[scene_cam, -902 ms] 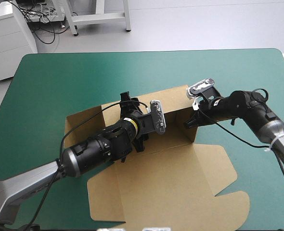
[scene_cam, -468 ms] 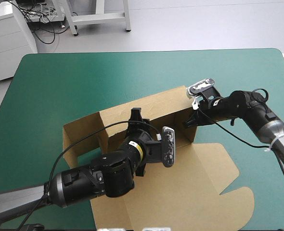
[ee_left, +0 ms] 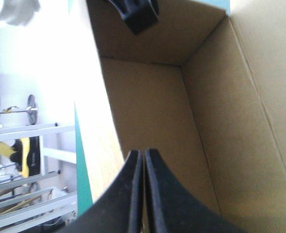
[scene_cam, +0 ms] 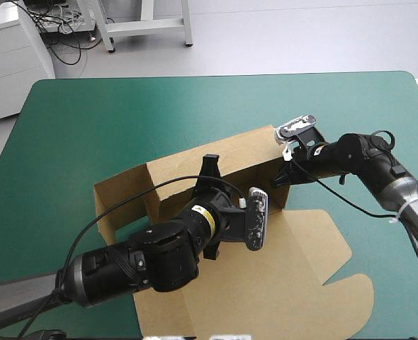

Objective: Fold the box

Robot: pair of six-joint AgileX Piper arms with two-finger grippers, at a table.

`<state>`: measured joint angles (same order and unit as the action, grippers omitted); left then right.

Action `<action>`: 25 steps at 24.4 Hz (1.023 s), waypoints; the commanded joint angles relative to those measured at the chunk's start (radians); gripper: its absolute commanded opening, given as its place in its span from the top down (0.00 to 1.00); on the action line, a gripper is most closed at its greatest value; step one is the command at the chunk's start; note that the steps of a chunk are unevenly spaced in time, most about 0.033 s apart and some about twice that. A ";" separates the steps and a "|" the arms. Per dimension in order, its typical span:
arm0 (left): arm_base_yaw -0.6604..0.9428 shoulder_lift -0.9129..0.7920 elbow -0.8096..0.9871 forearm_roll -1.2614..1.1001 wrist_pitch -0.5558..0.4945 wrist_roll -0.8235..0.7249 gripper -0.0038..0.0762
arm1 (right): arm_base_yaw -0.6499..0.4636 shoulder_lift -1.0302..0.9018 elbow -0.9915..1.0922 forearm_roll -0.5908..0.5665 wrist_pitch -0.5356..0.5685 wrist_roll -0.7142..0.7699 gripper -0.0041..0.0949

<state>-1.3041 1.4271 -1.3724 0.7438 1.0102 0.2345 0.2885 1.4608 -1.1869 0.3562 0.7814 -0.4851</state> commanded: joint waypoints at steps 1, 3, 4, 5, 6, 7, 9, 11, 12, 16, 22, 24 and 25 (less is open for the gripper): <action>0.052 -0.036 -0.140 -0.115 -0.019 0.064 0.96 | 0.002 -0.035 -0.026 0.026 -0.051 0.006 0.98; 0.125 -0.036 -0.213 -0.269 -0.003 0.137 0.96 | 0.002 -0.035 -0.026 0.023 -0.047 0.008 0.98; 0.161 -0.036 -0.240 -0.328 0.012 0.168 0.96 | 0.002 -0.035 -0.026 0.021 -0.047 0.011 0.98; 0.200 -0.036 -0.265 -0.392 0.026 0.187 0.96 | 0.002 -0.035 -0.026 0.019 -0.045 0.011 0.98; 0.263 -0.036 -0.297 -0.442 0.049 0.192 0.96 | 0.002 -0.035 -0.026 0.016 -0.044 0.011 0.98; 0.305 -0.036 -0.316 -0.479 0.067 0.192 0.96 | 0.002 -0.035 -0.026 0.014 -0.042 0.011 0.98; 0.414 -0.036 -0.350 -0.535 0.104 0.192 0.96 | 0.002 -0.035 -0.026 0.014 -0.042 0.013 0.98; 0.520 -0.036 -0.366 -0.577 0.121 0.179 0.96 | 0.002 -0.035 -0.026 0.012 -0.040 0.015 0.98; 0.570 -0.036 -0.368 -0.600 0.121 0.168 0.96 | 0.002 -0.037 -0.026 0.012 -0.040 0.017 0.98; 0.757 -0.038 -0.366 -0.651 0.129 0.098 0.96 | 0.002 -0.046 -0.028 0.005 -0.037 0.017 0.98; 0.942 -0.068 -0.362 -0.673 0.087 0.030 0.96 | 0.002 -0.083 -0.093 -0.235 0.071 0.237 0.98; 0.974 -0.087 -0.358 -0.673 0.059 0.001 0.96 | 0.002 -0.084 -0.133 -0.308 0.152 0.298 0.98; 0.986 -0.095 -0.356 -0.671 0.046 -0.006 0.96 | 0.002 -0.084 -0.154 -0.337 0.188 0.329 0.98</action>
<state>-0.3354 1.3800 -1.7068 0.0763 1.1390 0.2575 0.2885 1.4201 -1.2756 0.0711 0.9427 -0.2136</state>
